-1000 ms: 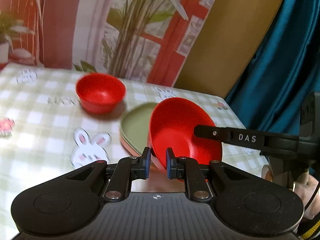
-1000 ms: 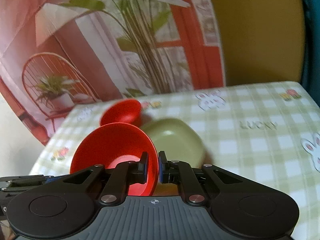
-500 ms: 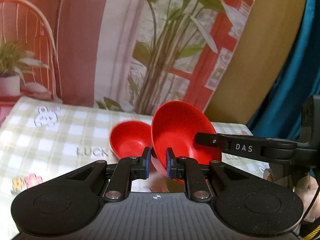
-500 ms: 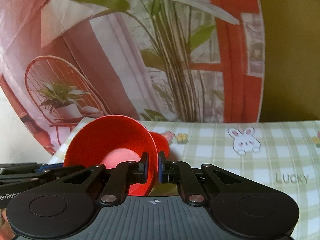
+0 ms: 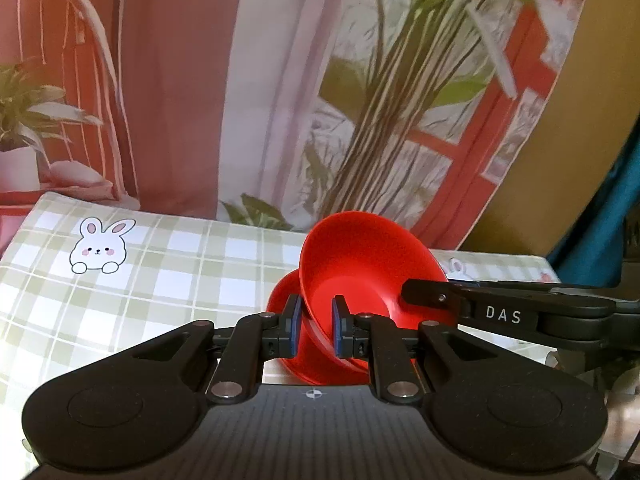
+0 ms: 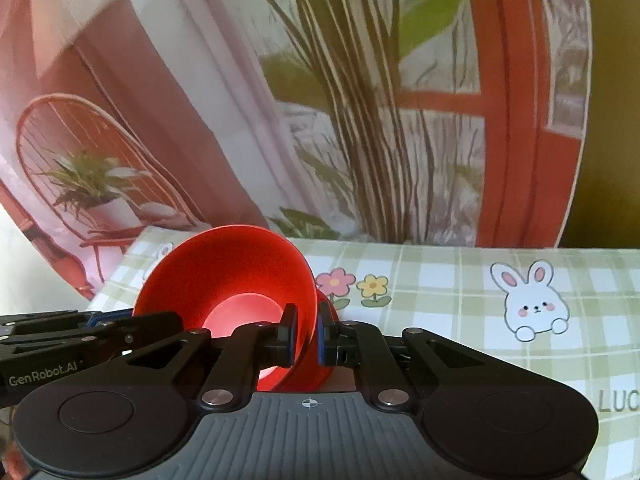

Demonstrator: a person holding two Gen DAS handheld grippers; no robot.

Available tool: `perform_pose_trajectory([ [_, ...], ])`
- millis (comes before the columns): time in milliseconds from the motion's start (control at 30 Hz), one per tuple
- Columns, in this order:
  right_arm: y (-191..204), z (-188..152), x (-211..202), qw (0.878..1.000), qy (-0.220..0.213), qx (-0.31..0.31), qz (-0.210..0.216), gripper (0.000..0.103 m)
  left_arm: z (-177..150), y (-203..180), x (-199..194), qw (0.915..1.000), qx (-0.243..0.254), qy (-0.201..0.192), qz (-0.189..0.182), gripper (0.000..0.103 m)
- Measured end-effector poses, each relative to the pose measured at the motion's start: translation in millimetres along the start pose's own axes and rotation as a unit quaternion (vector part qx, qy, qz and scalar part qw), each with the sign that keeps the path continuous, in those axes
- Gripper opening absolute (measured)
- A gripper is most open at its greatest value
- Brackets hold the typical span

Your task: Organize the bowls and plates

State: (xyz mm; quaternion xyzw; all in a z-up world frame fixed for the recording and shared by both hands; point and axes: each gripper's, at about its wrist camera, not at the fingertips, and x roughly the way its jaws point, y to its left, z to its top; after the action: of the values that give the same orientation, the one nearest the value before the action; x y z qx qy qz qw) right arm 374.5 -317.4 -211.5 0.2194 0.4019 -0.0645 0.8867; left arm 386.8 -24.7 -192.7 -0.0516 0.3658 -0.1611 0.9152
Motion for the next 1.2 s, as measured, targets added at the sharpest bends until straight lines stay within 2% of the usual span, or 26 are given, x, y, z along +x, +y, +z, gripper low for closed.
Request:
perform_pose_trajectory([
  [267, -9, -6, 21, 1.000, 0.022, 0.018, 0.000, 0.009, -3, 5, 18, 0.9999, 0.002, 0.016, 0.001, 0.017],
  [633, -3, -10, 24, 1.000, 0.024, 0.004, -0.001, 0.009, -6, 7, 28, 0.9994, 0.017, 0.025, 0.016, 0.017],
  [967, -1, -10, 21, 1.000, 0.027, -0.007, 0.002, 0.014, -9, 16, 31, 0.9993, -0.001, 0.023, 0.028, 0.018],
  [1067, 1, -9, 19, 1.000, 0.023, -0.014, -0.002, 0.016, -8, 19, 31, 0.9994, -0.013, 0.017, 0.026, 0.021],
  [1167, -1, -7, 18, 1.000, 0.020, -0.012, -0.012, 0.020, -9, 18, 34, 0.9993, -0.019, 0.016, 0.027, 0.034],
  [1200, -3, -7, 18, 1.000, 0.020, -0.009, -0.013, 0.020, -10, 18, 36, 0.9993, -0.020, 0.016, 0.028, 0.034],
])
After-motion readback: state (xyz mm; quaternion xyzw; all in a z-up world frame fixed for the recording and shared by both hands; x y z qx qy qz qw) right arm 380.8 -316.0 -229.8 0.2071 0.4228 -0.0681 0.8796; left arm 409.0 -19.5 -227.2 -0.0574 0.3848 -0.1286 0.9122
